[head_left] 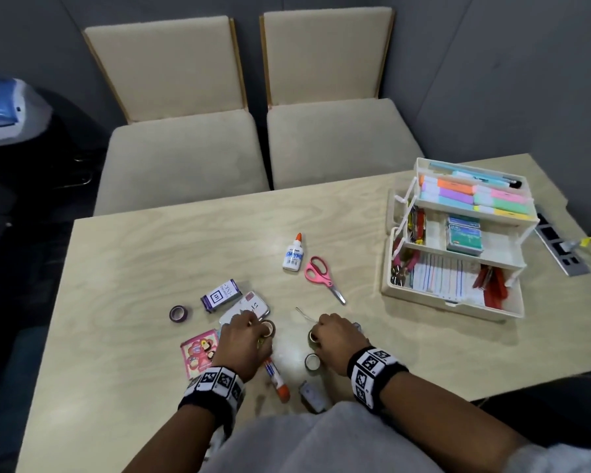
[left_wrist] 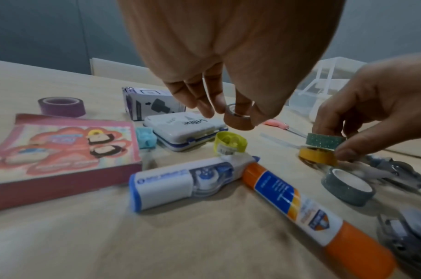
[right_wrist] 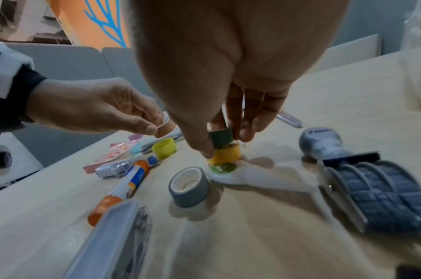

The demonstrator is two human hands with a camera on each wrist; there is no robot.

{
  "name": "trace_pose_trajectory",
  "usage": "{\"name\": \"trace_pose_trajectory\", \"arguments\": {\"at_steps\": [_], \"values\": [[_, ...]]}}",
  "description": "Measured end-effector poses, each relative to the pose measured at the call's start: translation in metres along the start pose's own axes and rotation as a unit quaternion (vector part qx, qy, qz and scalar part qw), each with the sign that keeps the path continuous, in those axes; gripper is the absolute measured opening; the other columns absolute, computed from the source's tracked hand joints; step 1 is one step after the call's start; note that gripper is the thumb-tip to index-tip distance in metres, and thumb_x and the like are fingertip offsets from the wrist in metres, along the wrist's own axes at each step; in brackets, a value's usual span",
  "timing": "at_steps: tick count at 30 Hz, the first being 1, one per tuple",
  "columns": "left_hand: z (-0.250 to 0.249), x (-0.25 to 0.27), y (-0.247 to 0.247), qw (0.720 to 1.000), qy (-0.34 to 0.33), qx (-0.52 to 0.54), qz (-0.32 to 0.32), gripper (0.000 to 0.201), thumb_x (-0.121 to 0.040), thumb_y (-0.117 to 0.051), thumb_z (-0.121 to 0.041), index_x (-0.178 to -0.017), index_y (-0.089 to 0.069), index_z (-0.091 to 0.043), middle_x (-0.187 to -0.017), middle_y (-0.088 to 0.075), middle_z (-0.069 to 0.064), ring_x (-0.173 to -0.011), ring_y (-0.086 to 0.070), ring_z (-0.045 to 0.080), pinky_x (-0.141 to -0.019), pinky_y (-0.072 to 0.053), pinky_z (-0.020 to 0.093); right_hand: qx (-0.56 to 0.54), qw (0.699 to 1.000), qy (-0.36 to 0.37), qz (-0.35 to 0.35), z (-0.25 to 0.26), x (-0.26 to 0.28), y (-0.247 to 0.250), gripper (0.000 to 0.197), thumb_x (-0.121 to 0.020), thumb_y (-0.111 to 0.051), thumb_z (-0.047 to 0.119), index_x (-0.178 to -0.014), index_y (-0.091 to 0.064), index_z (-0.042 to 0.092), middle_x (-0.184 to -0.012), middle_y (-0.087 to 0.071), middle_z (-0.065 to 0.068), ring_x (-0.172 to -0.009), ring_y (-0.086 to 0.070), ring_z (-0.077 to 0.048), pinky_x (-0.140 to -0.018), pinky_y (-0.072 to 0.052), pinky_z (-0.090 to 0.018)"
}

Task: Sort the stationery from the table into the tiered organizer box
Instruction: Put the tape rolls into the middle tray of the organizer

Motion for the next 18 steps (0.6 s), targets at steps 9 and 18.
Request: {"name": "trace_pose_trajectory", "arguments": {"at_steps": [9,18], "values": [[-0.036,-0.025,0.004,0.999,-0.003,0.045,-0.031,0.039,-0.080,-0.041,-0.045,-0.070,-0.069,-0.020,-0.076,-0.063,-0.003,-0.074,-0.062,0.025,-0.064,-0.050,0.032,-0.049,0.999,0.004,0.013,-0.010,0.003,0.012,0.025,-0.086,-0.066,0.030,-0.100,-0.068,0.009,-0.110,-0.055,-0.013,-0.107,-0.054,-0.035,-0.082,-0.047,-0.042],[-0.078,-0.047,0.034,0.990,-0.005,0.116,-0.083,0.019,-0.085,-0.063,-0.032,-0.081,-0.075,-0.019,-0.095,-0.065,-0.003,-0.081,-0.065,0.017,-0.075,-0.050,0.026,-0.092,0.995,0.027,0.002,-0.011,-0.007,0.006,0.019,-0.085,-0.065,0.011,-0.099,-0.066,-0.001,-0.108,-0.057,-0.025,-0.098,-0.059,-0.043,-0.080,-0.047,-0.041]]}}
Point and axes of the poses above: each hand's wrist, its own x-axis away from the middle knuckle, its own y-axis out of the back of the hand, z = x × y, the point moved 8 cm from there along -x, towards the middle knuckle
